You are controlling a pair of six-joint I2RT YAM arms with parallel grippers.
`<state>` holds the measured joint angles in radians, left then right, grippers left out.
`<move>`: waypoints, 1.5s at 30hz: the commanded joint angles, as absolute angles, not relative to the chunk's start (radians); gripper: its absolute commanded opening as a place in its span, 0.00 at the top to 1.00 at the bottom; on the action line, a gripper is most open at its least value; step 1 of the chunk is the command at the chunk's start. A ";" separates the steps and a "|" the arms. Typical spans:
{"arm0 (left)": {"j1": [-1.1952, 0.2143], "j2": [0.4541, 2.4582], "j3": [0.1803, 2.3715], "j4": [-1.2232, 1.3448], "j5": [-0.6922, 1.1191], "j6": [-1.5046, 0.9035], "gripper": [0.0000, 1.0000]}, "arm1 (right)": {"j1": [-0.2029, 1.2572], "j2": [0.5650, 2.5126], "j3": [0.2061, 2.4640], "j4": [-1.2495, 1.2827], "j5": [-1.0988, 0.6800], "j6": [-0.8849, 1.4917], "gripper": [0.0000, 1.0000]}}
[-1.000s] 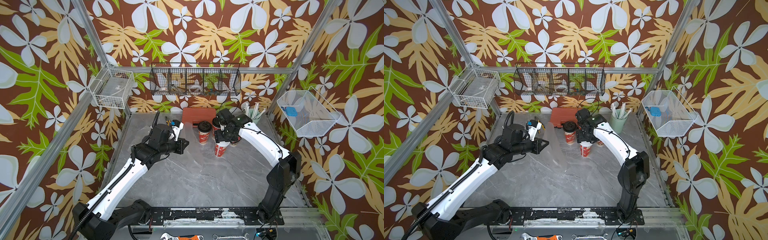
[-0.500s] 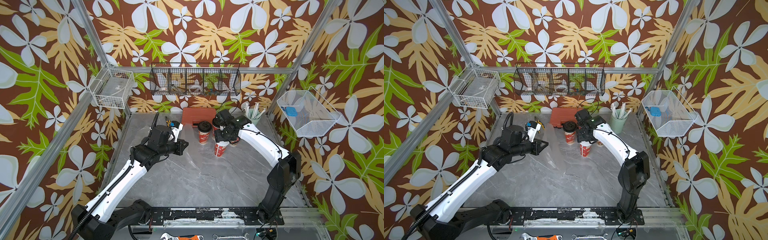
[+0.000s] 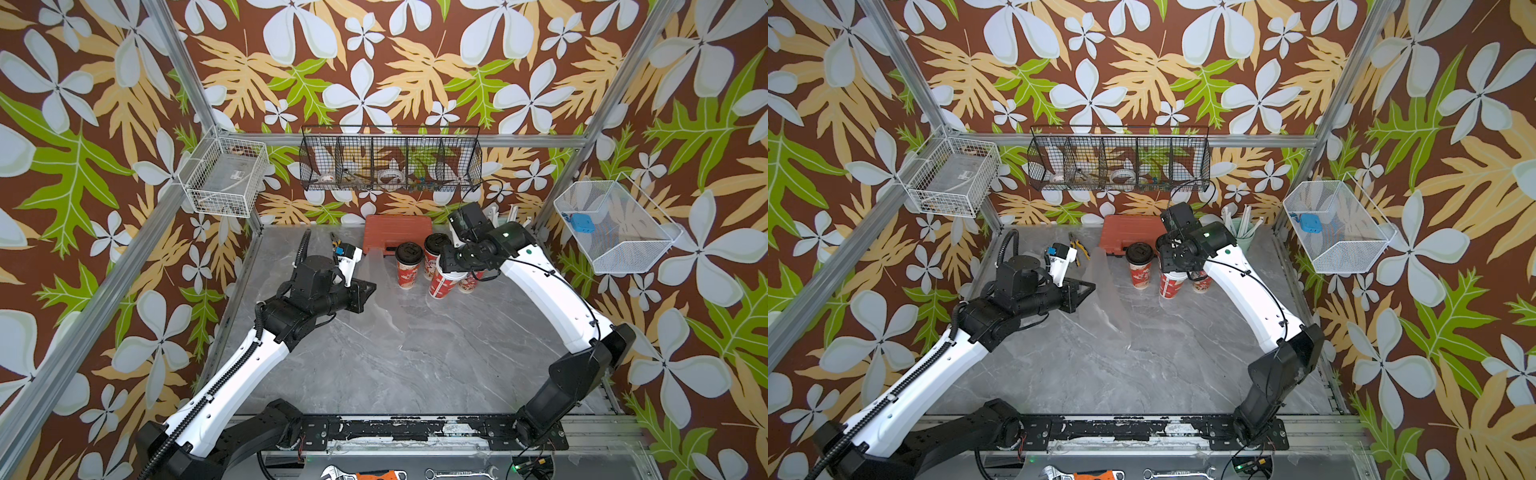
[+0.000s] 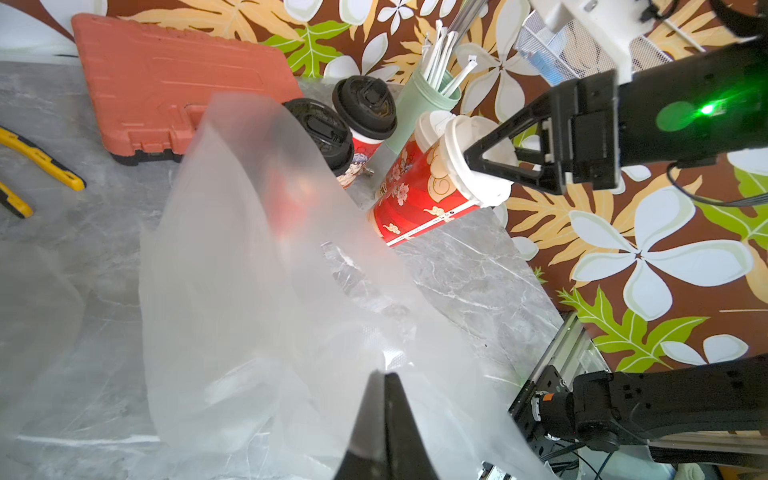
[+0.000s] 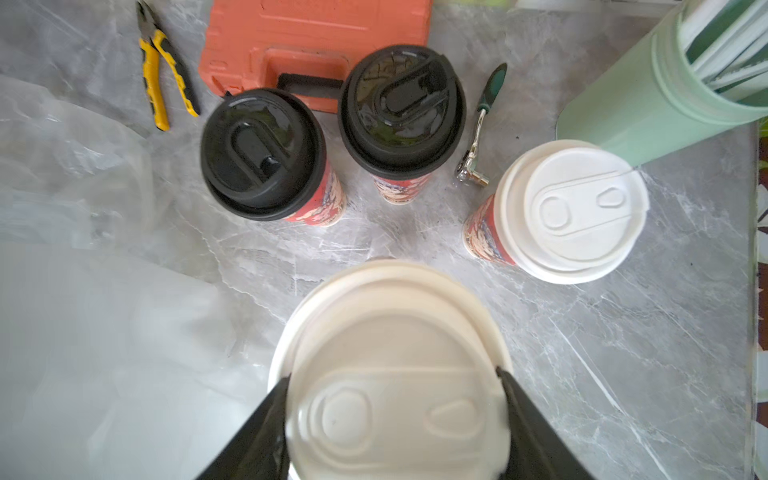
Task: Pack milk tea into plastic carrier bags
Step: Pick up the milk tea cup at the center of the board, then place the milk tea cup in the plastic carrier bag.
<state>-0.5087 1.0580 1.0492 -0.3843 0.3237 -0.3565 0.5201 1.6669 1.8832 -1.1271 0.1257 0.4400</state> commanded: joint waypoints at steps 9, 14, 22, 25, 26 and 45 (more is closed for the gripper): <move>-0.506 1.081 0.987 -0.182 0.456 -0.351 1.00 | 0.523 1.527 2.022 -1.123 -0.035 0.489 0.47; -0.506 1.092 0.977 -0.141 0.494 -0.350 1.00 | 0.533 1.482 2.065 -1.081 -0.121 0.523 0.47; -0.506 1.110 0.970 -0.121 0.512 -0.350 1.00 | 0.571 1.439 2.105 -1.006 -0.247 0.568 0.48; -0.506 1.111 0.958 -0.114 0.511 -0.350 1.00 | 0.600 1.431 2.084 -0.983 -0.276 0.586 0.48; -0.506 1.111 0.954 -0.111 0.511 -0.349 1.00 | 0.613 1.430 2.074 -0.982 -0.287 0.588 0.48; -0.506 1.097 0.930 -0.097 0.477 -0.351 1.00 | 0.667 1.411 2.068 -1.259 -0.095 0.540 0.49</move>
